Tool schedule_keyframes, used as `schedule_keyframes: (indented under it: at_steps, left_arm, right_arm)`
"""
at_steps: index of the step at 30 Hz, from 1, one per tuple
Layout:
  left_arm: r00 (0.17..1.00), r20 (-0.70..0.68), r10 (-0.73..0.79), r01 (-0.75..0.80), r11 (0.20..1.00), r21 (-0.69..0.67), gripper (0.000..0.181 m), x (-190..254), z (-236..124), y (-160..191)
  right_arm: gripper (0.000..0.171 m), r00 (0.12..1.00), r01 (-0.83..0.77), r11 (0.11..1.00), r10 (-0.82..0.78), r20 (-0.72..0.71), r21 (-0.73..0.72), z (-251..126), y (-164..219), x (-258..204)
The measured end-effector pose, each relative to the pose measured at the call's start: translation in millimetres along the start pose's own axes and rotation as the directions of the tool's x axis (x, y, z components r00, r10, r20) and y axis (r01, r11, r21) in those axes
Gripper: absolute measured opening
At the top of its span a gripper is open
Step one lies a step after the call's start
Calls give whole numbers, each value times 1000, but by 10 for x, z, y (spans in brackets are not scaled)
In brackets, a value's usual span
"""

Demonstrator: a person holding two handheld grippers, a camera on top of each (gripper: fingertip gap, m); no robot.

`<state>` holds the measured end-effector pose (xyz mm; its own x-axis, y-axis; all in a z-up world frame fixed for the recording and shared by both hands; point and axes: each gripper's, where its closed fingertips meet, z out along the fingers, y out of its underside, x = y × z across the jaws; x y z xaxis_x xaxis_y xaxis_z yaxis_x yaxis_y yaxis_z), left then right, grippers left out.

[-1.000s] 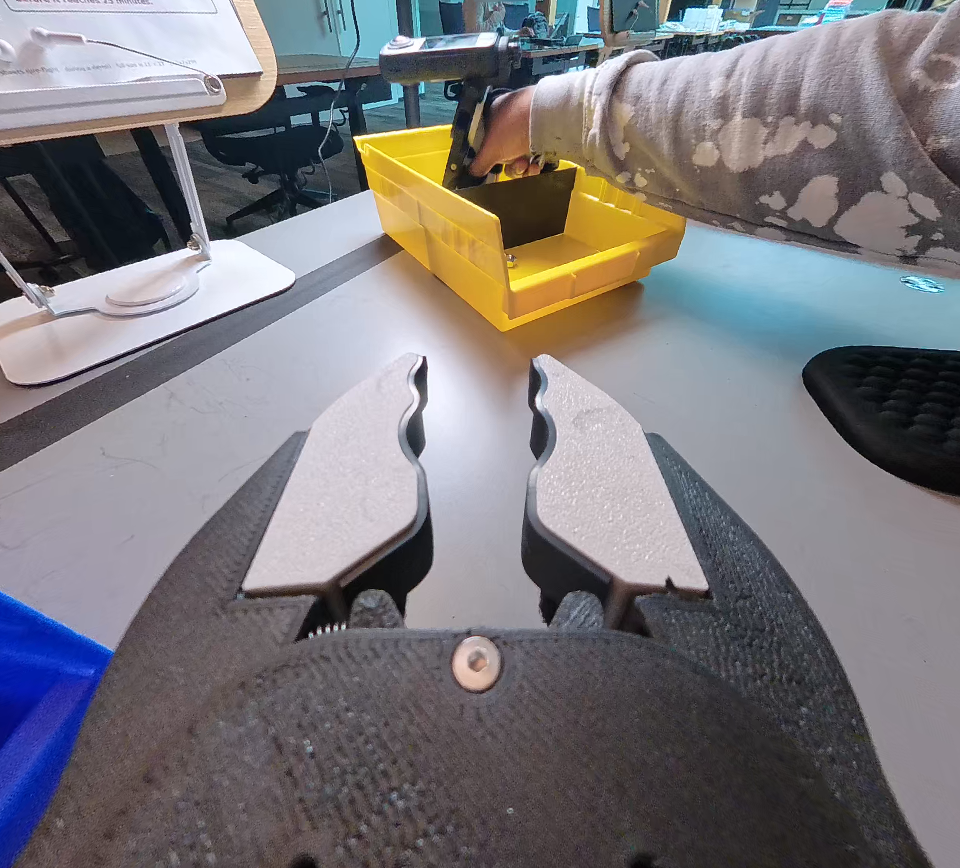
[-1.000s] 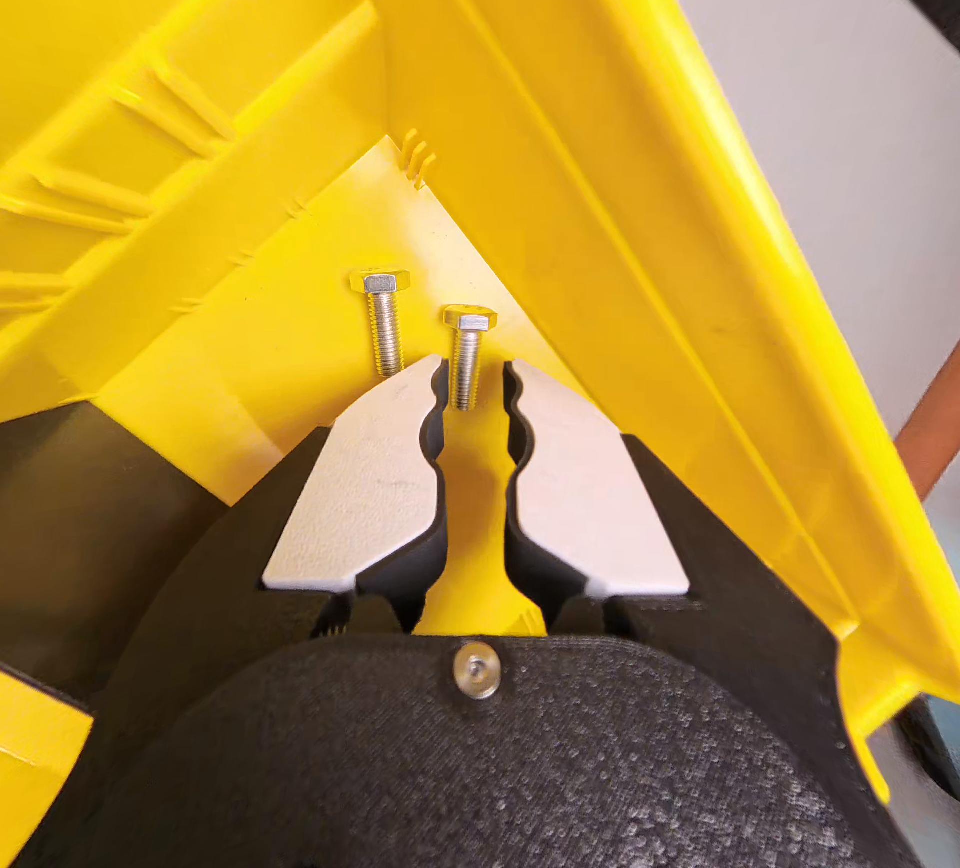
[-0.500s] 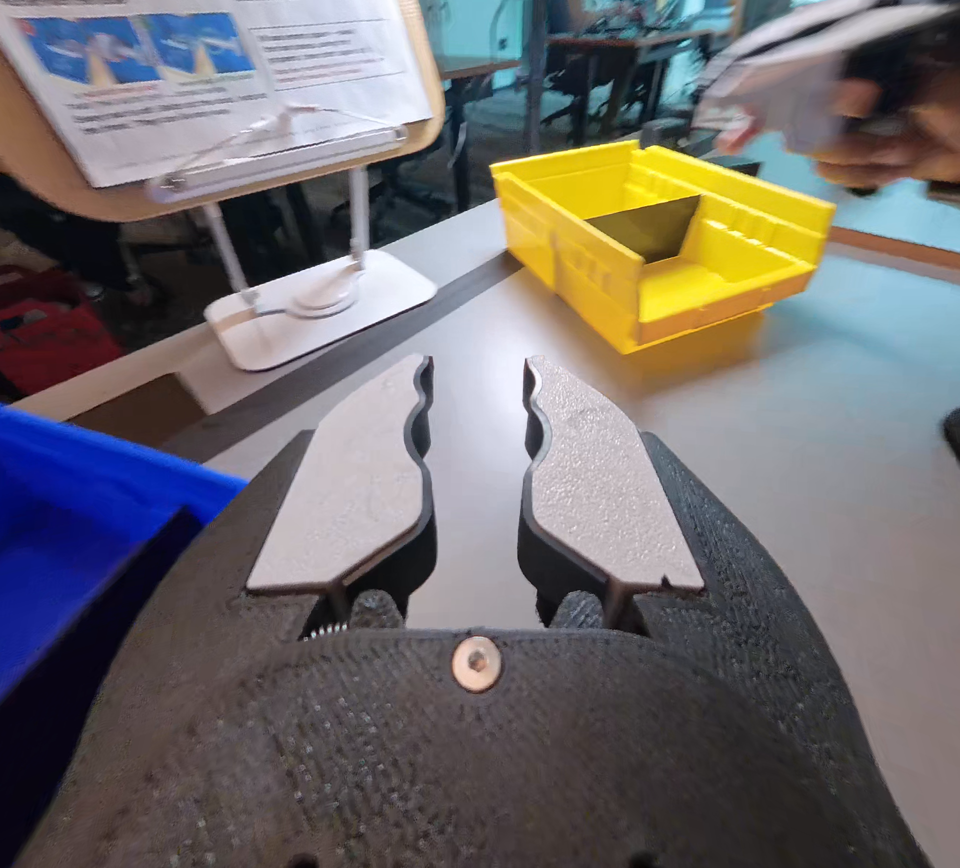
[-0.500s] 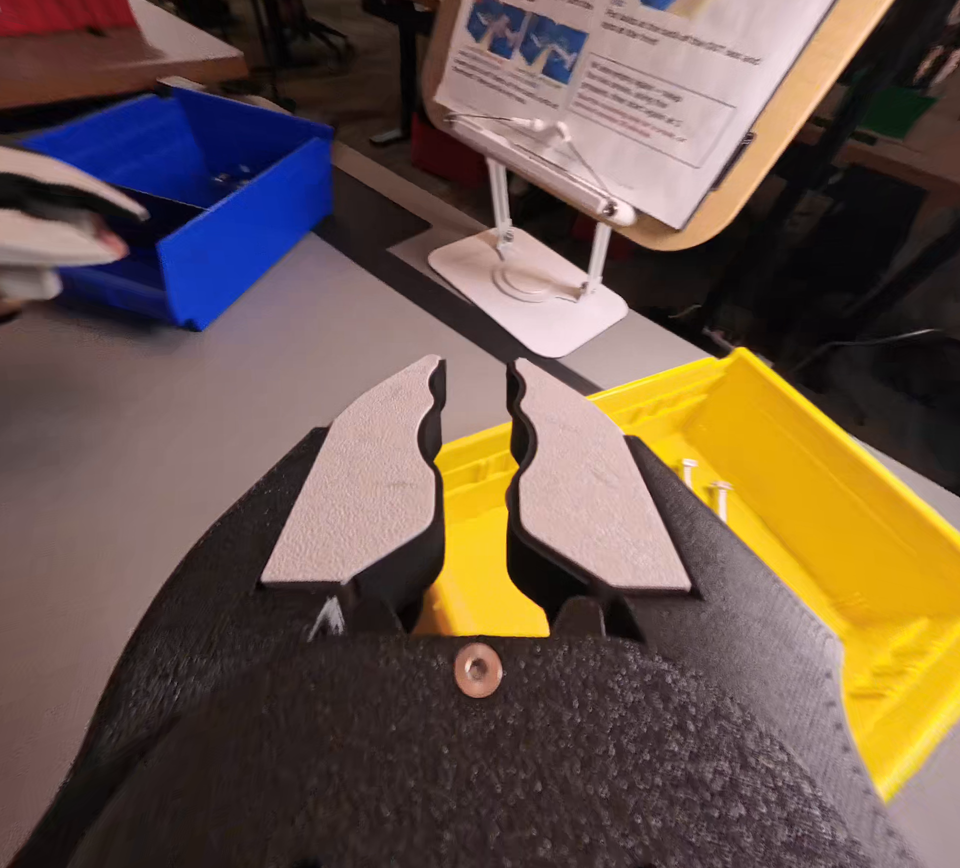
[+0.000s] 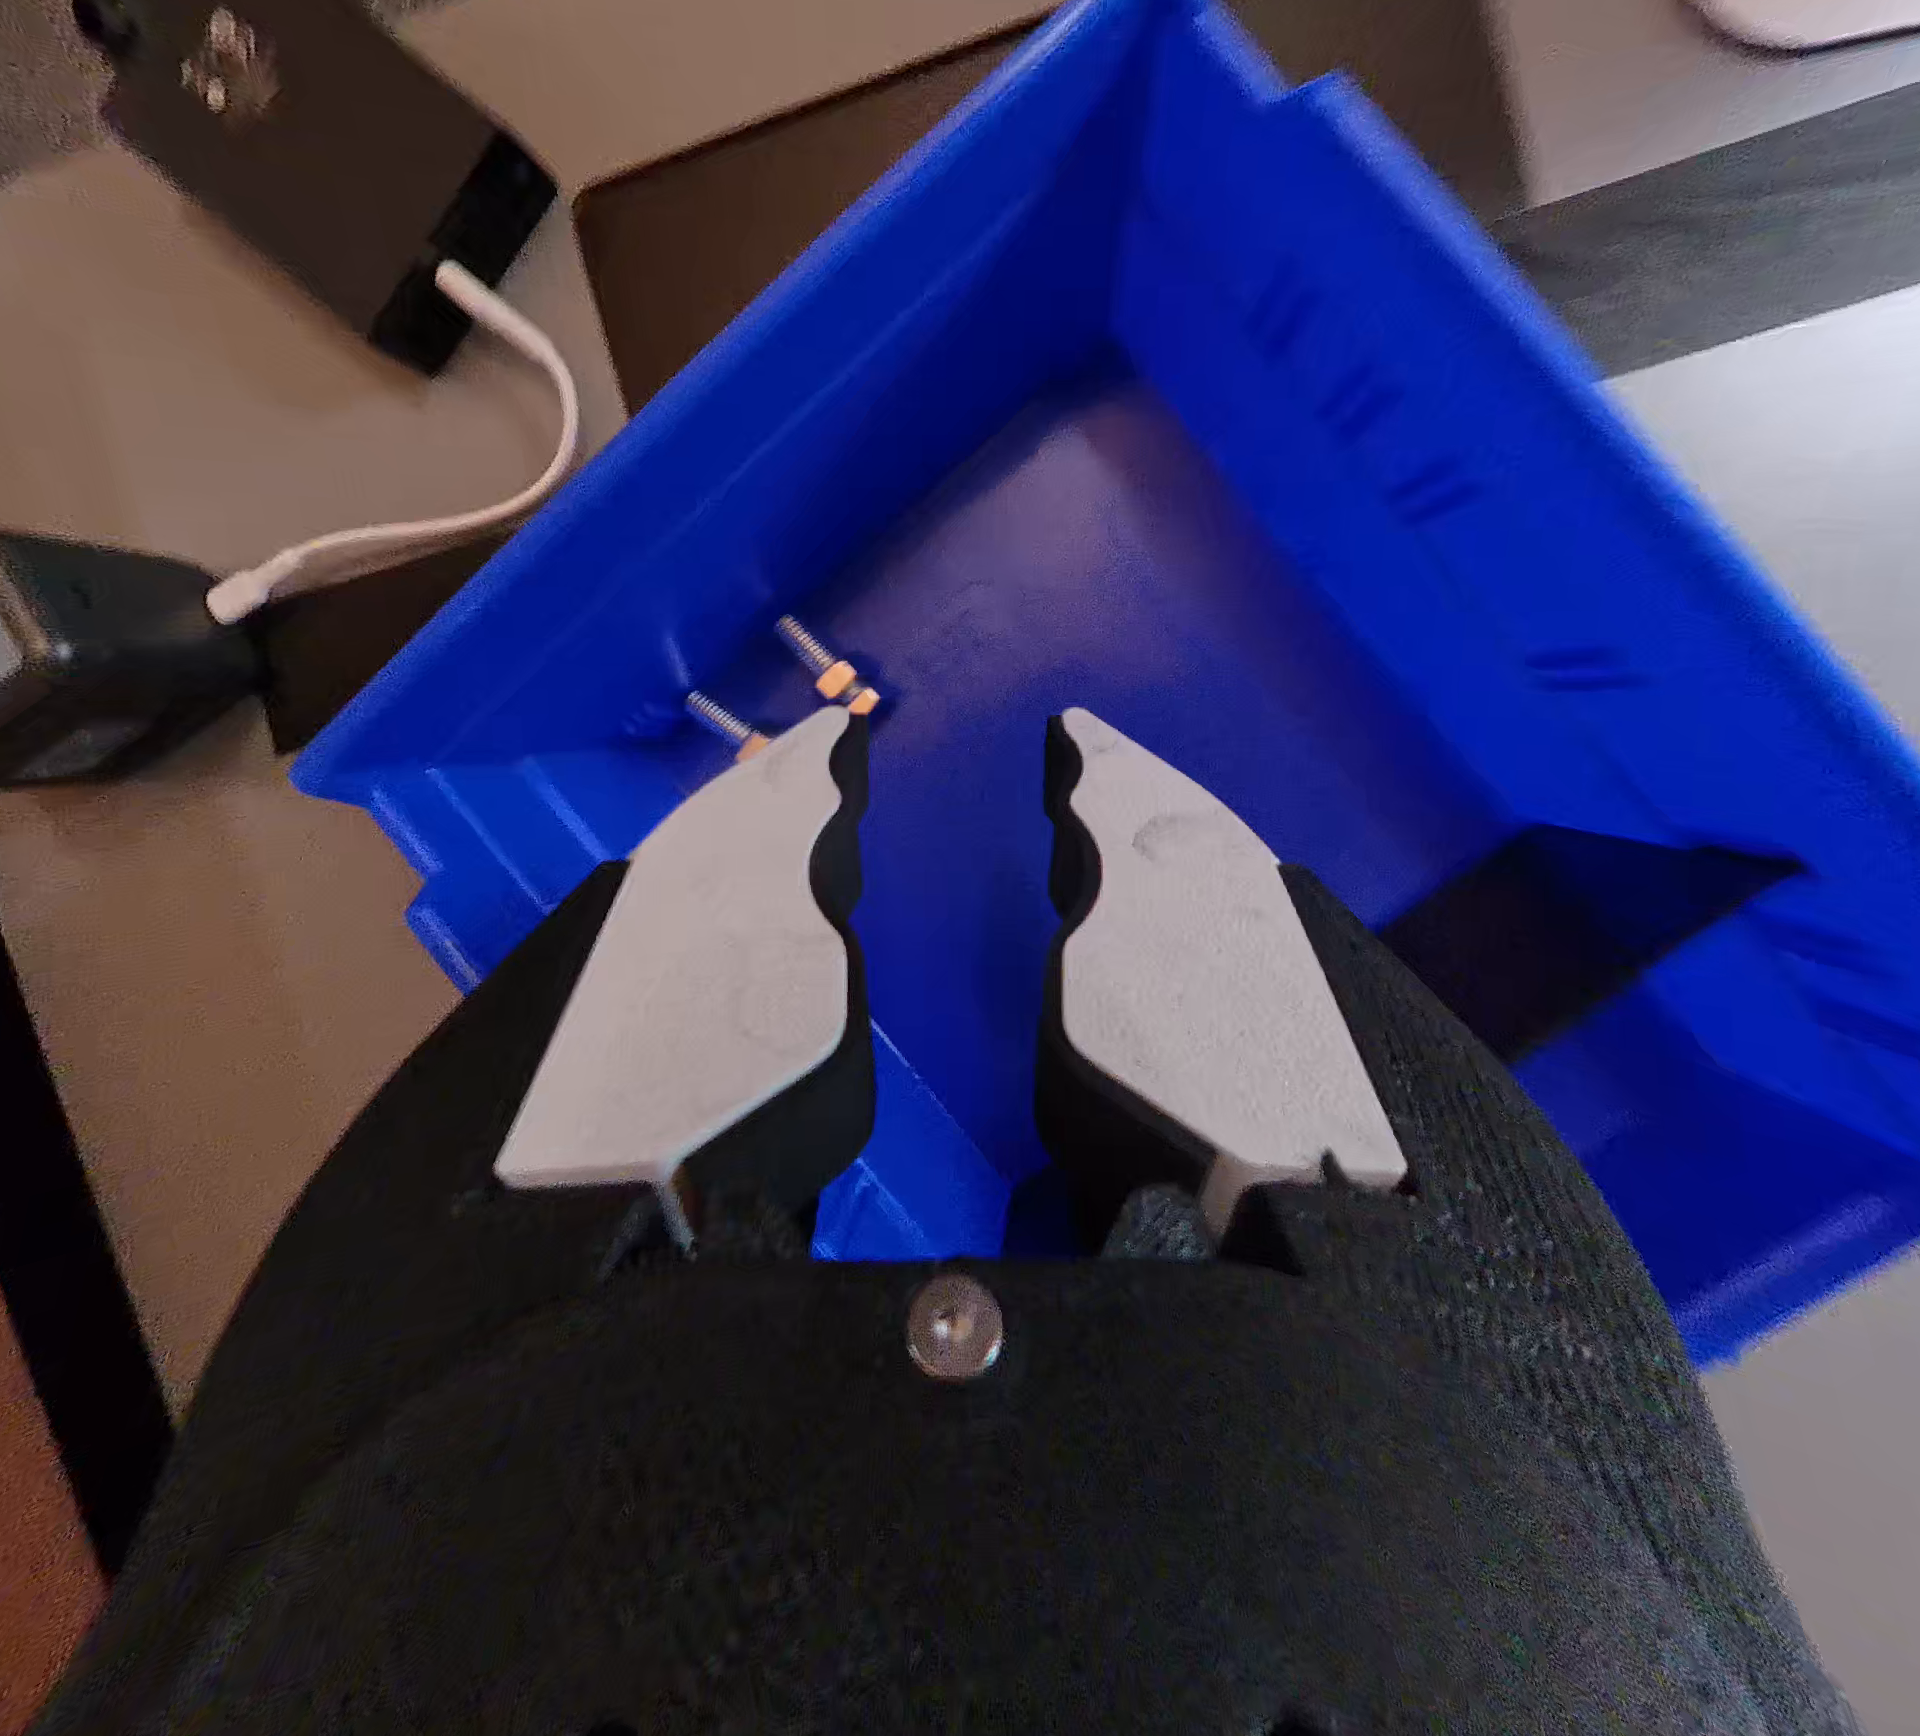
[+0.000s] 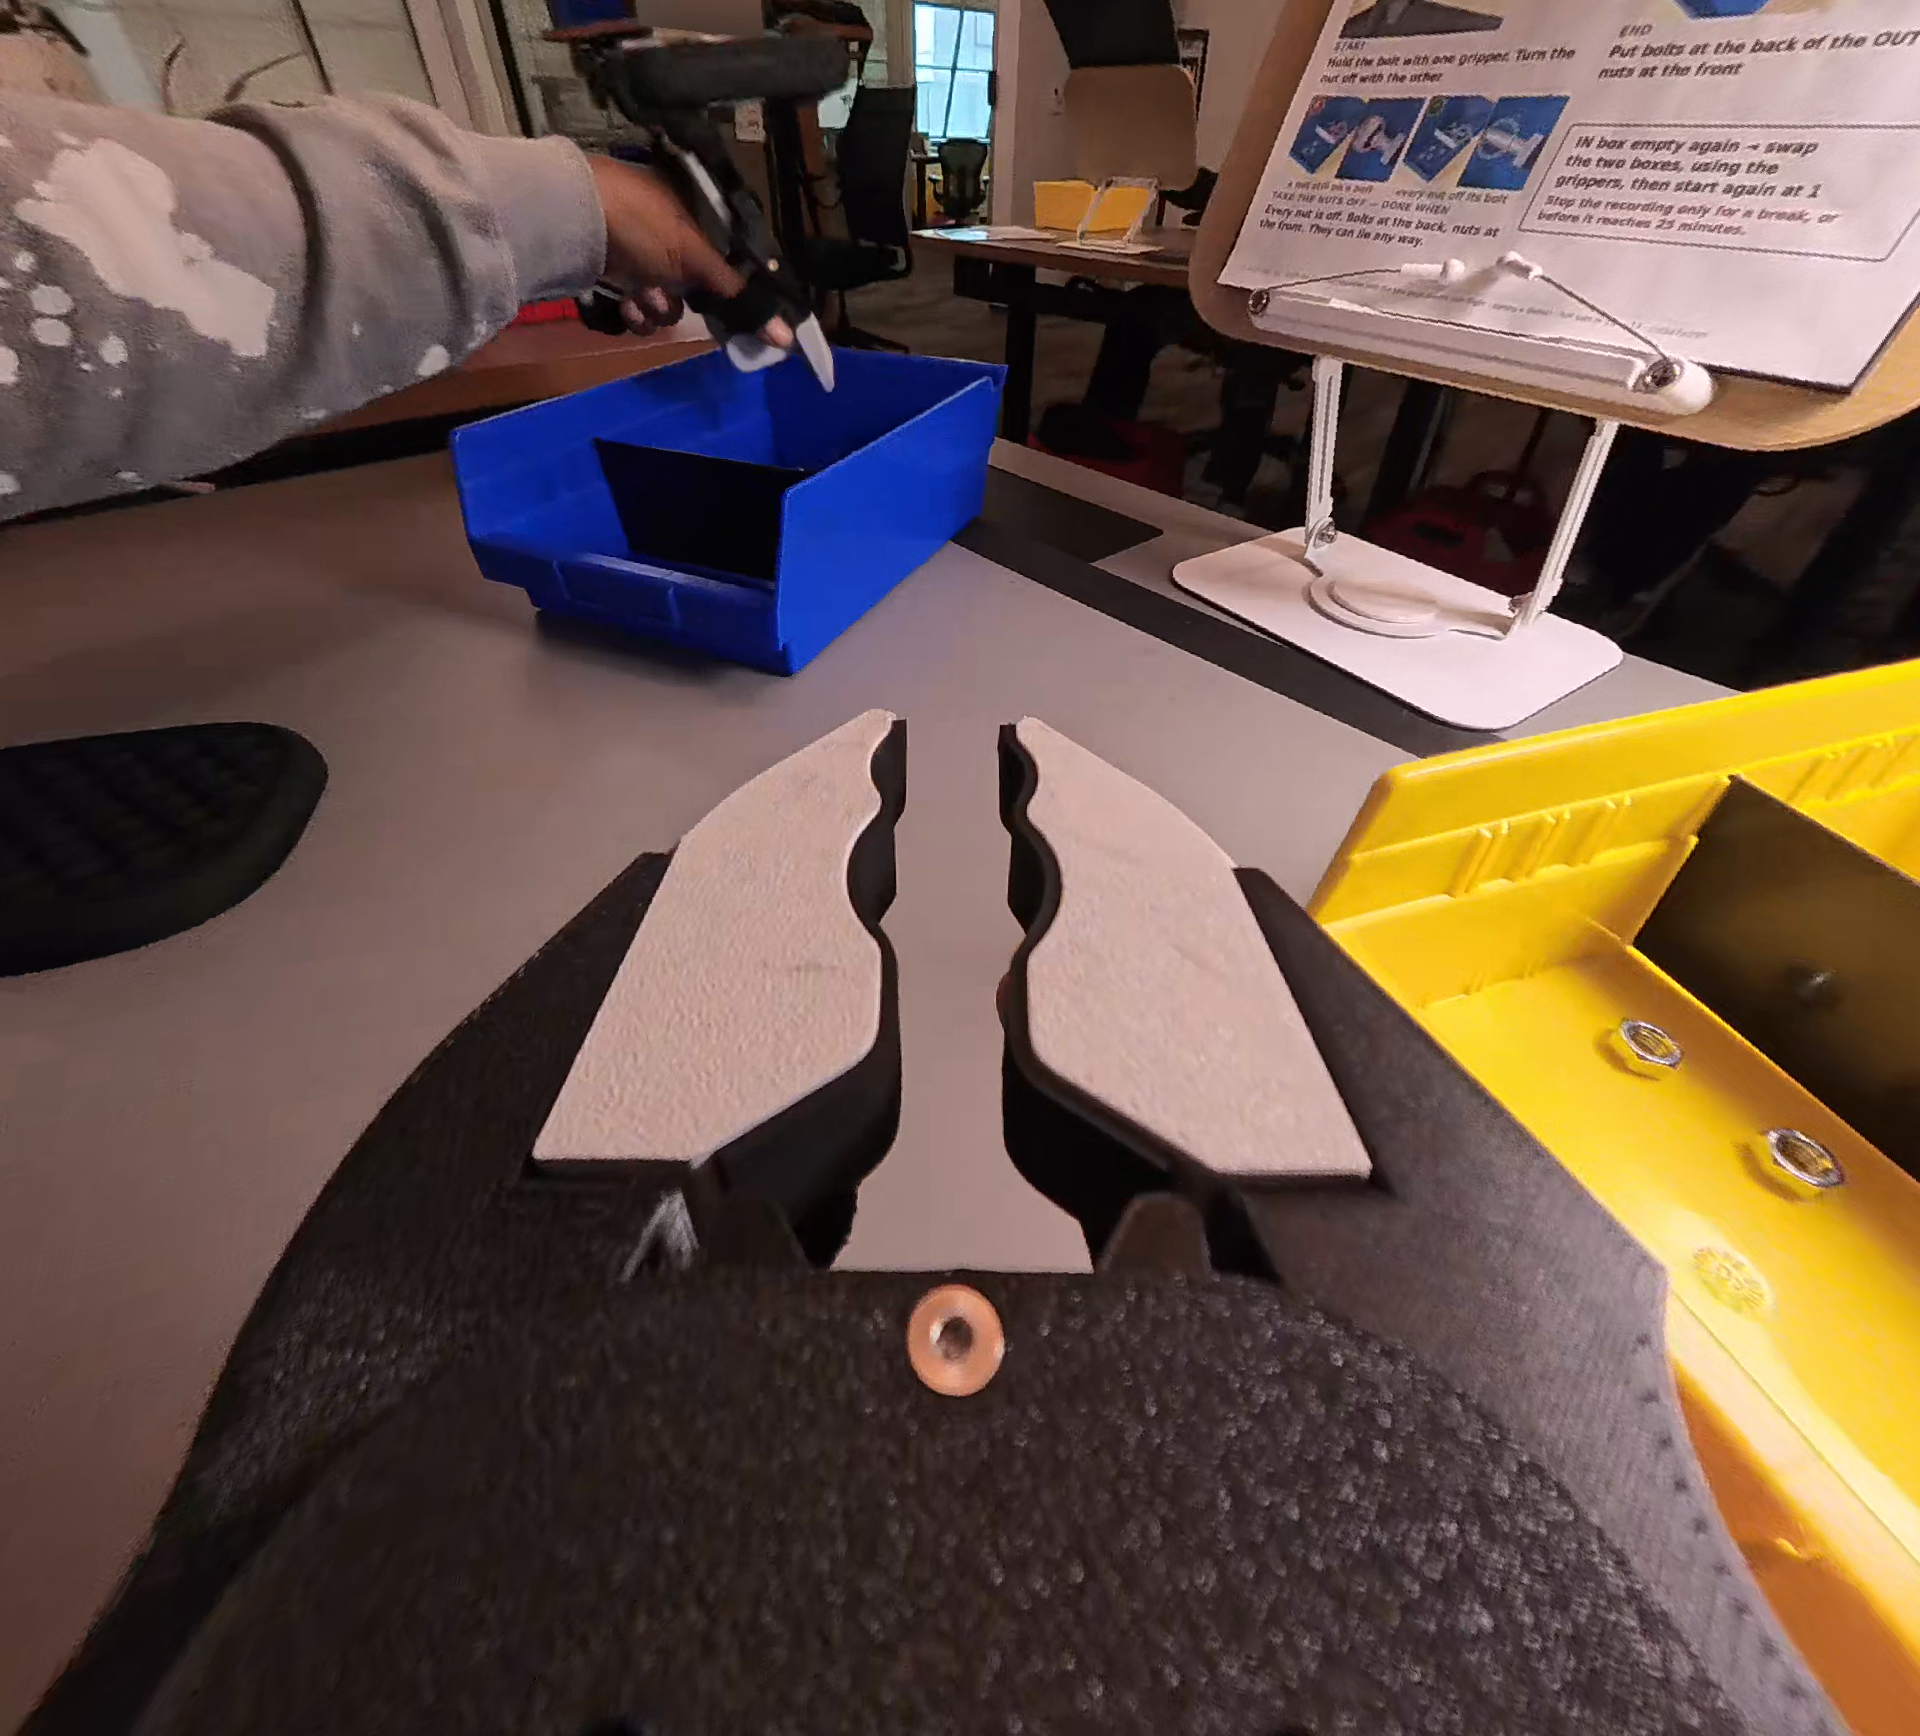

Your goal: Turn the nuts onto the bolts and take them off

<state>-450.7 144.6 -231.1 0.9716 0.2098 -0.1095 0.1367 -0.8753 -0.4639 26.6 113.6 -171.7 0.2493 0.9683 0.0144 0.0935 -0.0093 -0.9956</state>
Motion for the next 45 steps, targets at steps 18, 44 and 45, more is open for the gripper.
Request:
schedule_keyframes:
  at_steps: [18, 44, 45]
  left_arm:
    - [974, 154, -166, 205, 936, -286, 23, -298, 829, 406]
    - [818, -157, 553, 33, 228, 973, 19, 2619, -2587, -426]
    - [795, -136, 591, 44, 167, 985, 18, 2794, -2737, -366]
  right_arm:
    - [14, 998, -33, 997, 37, 53, -76, 17, 290, -27]
    - [18, 976, -102, 971, 56, 209, 214, 450, -1413, -198]
    - [18, 967, -131, 960, 68, 245, 249, 440, -1624, -237]
